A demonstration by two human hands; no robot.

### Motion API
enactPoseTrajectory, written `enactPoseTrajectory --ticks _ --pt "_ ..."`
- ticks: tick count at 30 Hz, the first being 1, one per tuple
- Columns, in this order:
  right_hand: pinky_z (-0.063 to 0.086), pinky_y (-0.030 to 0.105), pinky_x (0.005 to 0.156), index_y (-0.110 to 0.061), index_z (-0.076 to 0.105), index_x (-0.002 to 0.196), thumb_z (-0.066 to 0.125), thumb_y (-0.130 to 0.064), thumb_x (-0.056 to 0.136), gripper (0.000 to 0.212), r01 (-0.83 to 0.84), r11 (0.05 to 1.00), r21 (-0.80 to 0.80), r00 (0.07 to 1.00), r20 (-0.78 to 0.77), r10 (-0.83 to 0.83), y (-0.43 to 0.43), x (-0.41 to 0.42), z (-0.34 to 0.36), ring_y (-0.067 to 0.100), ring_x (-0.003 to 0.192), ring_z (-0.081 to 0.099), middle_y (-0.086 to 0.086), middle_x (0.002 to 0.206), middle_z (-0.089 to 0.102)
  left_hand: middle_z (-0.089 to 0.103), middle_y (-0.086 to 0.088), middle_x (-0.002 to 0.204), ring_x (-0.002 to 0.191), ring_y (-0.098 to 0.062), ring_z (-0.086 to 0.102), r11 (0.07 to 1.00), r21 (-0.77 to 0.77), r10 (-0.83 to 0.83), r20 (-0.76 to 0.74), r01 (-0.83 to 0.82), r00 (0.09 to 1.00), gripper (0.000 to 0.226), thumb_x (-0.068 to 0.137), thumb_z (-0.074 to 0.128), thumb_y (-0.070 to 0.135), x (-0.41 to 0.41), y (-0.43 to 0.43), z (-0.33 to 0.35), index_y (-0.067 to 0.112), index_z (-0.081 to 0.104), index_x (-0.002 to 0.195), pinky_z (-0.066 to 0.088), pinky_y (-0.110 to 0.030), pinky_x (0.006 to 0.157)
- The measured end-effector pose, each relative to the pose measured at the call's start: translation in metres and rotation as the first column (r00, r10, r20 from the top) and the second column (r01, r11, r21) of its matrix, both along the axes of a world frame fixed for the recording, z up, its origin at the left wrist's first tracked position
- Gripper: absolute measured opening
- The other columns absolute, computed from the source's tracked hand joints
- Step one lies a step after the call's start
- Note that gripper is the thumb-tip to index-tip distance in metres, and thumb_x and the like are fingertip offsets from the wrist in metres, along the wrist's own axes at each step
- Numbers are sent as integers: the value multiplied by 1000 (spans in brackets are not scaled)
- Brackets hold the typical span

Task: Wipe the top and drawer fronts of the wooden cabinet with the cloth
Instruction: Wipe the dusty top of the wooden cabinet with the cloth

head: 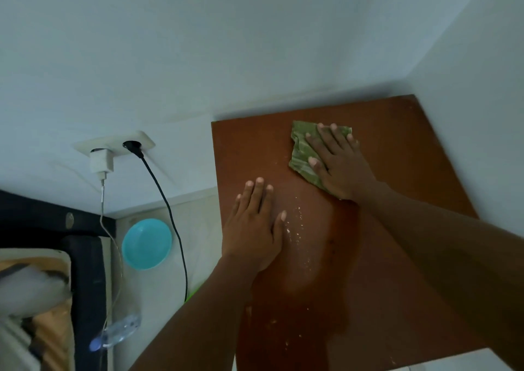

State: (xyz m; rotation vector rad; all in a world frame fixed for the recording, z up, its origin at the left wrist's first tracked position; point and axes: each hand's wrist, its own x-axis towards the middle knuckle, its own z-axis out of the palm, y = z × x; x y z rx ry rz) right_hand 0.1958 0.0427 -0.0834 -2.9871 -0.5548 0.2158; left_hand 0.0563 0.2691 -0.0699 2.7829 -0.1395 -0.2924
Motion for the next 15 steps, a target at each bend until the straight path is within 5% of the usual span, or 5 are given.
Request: enactPoseTrajectory --ticks 15 --pt "10 51 124 -36 15 158 21 -53 104 57 -62 996 66 998 1 62 -9 -213 -4 22 155 0 -1 168 9 0 -1 169 155 -17 -9 995 5 98 -73 -98 993 76 98 5 58 -114 -28 4 17 11 161 2 -37 125"
